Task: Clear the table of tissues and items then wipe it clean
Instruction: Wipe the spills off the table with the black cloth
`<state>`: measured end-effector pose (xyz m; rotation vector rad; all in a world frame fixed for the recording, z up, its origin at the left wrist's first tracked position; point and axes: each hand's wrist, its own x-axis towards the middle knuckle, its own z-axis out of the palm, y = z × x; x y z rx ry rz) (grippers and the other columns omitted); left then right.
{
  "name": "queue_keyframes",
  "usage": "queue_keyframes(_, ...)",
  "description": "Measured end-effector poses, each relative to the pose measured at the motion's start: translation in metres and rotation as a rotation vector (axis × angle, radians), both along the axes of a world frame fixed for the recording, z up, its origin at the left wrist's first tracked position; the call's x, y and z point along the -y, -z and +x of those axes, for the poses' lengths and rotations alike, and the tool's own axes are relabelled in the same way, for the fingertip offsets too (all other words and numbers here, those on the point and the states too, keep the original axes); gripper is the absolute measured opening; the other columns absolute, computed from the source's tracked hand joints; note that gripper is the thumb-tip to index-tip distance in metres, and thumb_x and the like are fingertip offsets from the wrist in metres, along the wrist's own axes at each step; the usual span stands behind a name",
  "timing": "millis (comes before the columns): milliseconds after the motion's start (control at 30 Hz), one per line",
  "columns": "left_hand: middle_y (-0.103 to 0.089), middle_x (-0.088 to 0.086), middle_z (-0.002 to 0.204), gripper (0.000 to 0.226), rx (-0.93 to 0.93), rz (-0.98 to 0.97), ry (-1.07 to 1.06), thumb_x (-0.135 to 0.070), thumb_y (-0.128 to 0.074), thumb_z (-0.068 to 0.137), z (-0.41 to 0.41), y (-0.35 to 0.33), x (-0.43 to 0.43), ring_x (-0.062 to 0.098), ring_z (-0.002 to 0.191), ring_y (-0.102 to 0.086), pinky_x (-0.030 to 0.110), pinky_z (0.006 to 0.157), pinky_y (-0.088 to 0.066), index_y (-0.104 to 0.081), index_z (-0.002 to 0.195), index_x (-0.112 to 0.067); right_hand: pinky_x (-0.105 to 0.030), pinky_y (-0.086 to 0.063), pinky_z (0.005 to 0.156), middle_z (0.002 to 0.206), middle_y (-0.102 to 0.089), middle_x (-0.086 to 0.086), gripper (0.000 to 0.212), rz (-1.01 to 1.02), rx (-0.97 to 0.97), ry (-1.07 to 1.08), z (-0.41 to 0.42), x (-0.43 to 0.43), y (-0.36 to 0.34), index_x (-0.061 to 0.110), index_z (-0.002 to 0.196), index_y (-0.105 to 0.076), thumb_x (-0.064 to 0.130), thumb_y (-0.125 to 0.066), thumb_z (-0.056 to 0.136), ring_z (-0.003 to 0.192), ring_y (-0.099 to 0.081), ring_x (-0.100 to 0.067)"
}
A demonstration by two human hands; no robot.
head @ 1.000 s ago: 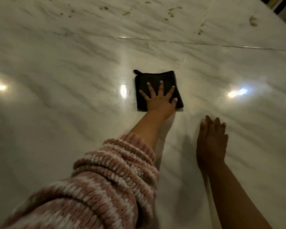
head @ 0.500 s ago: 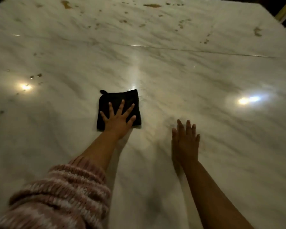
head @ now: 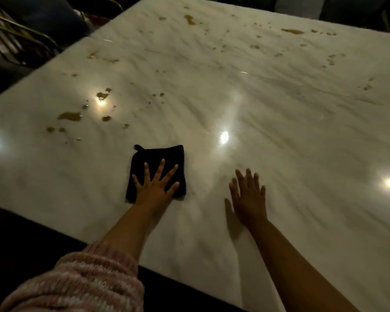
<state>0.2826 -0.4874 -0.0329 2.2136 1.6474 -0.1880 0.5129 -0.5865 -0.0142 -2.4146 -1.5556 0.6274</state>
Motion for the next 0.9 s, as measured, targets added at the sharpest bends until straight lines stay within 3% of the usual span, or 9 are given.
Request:
queue_keyframes(100, 0.026, -0.016, 0.151, 0.075, -0.001, 0.022, 0.065, -0.084, 0.013, 0.062, -0.057, 0.002, -0.013, 0.03, 0.14, 0.026, 0.062, 0.107, 0.012, 0.02, 0.131, -0.057, -0.042, 0.006, 0.116, 0.159, 0.007, 0.0, 0.054, 0.032, -0.025, -0.028, -0.056, -0.037, 0.002, 0.028, 0.151, -0.008, 0.043, -0.021, 0.101, 0.145, 0.014, -0.018)
queue_keyframes(233, 0.03, -0.02, 0.146, 0.083, 0.02, 0.014, 0.071, -0.087, 0.027, 0.048, -0.158, 0.005, -0.049, 0.02, 0.134, 0.033, 0.06, 0.108, 0.013, 0.021, 0.127, -0.062, -0.042, 0.006, 0.116, 0.159, 0.006, 0.0, 0.053, 0.071, -0.044, -0.052, -0.14, -0.094, 0.006, 0.029, 0.15, -0.011, 0.042, -0.024, 0.101, 0.145, 0.013, -0.018)
queue_keyframes(300, 0.03, -0.021, 0.146, 0.08, 0.01, 0.021, 0.025, -0.088, 0.023, 0.053, -0.218, 0.006, -0.076, 0.022, 0.136, 0.031, 0.06, 0.108, 0.013, 0.018, 0.129, -0.062, -0.043, 0.006, 0.116, 0.159, 0.004, 0.0, 0.052, 0.081, -0.049, -0.059, -0.182, -0.128, 0.009, 0.03, 0.15, -0.013, 0.043, -0.024, 0.101, 0.145, 0.012, -0.018)
queue_keyframes(433, 0.018, -0.015, 0.155, 0.059, -0.05, 0.039, -0.193, -0.063, -0.023, 0.092, -0.335, 0.008, -0.148, 0.03, 0.142, 0.02, 0.063, 0.108, 0.007, 0.013, 0.138, -0.053, -0.05, 0.012, 0.113, 0.159, 0.01, -0.001, 0.054, 0.003, 0.027, -0.027, -0.24, -0.173, 0.025, 0.031, 0.15, -0.006, 0.045, -0.02, 0.1, 0.145, 0.015, -0.02)
queue_keyframes(533, 0.017, -0.01, 0.156, 0.058, -0.061, 0.007, -0.436, -0.056, -0.025, 0.095, -0.389, 0.006, -0.202, 0.036, 0.142, 0.018, 0.068, 0.107, 0.004, 0.005, 0.144, -0.05, -0.052, 0.015, 0.112, 0.158, 0.013, 0.002, 0.055, -0.017, 0.149, 0.009, -0.252, -0.178, 0.035, 0.036, 0.149, -0.001, 0.052, -0.012, 0.097, 0.145, 0.015, -0.02)
queue_keyframes(633, 0.021, -0.003, 0.156, 0.058, -0.046, -0.037, -0.598, -0.058, -0.018, 0.095, -0.372, 0.001, -0.236, 0.043, 0.139, 0.02, 0.072, 0.104, 0.005, 0.006, 0.146, -0.045, -0.051, 0.01, 0.115, 0.159, 0.008, 0.004, 0.06, -0.005, 0.155, 0.026, -0.251, -0.175, 0.034, 0.037, 0.149, -0.005, 0.055, -0.008, 0.092, 0.145, 0.012, -0.018)
queue_keyframes(700, 0.022, 0.0, 0.156, 0.058, -0.016, -0.044, -0.501, -0.056, -0.019, 0.096, -0.335, -0.002, -0.232, 0.045, 0.138, 0.02, 0.073, 0.104, 0.005, 0.007, 0.147, -0.043, -0.051, 0.008, 0.115, 0.159, 0.005, 0.004, 0.062, 0.007, 0.178, 0.033, -0.253, -0.176, 0.033, 0.037, 0.149, -0.007, 0.055, -0.008, 0.09, 0.146, 0.01, -0.017)
queue_keyframes(800, 0.025, -0.005, 0.154, 0.059, -0.028, 0.019, -0.077, -0.06, -0.016, 0.093, -0.285, 0.005, -0.182, 0.042, 0.138, 0.024, 0.068, 0.103, 0.01, 0.017, 0.14, -0.047, -0.052, 0.008, 0.115, 0.159, 0.003, 0.004, 0.062, 0.014, 0.204, 0.049, -0.255, -0.178, 0.033, 0.036, 0.149, -0.008, 0.056, -0.009, 0.091, 0.146, 0.008, -0.017)
queue_keyframes(900, 0.032, -0.014, 0.147, 0.065, -0.002, 0.0, 0.255, -0.08, 0.019, 0.067, -0.288, 0.01, -0.147, 0.033, 0.136, 0.032, 0.058, 0.103, 0.021, 0.026, 0.128, -0.059, -0.052, 0.007, 0.115, 0.159, 0.004, 0.004, 0.063, -0.012, 0.205, 0.054, -0.255, -0.178, 0.032, 0.036, 0.15, -0.008, 0.055, -0.009, 0.09, 0.146, 0.008, -0.017)
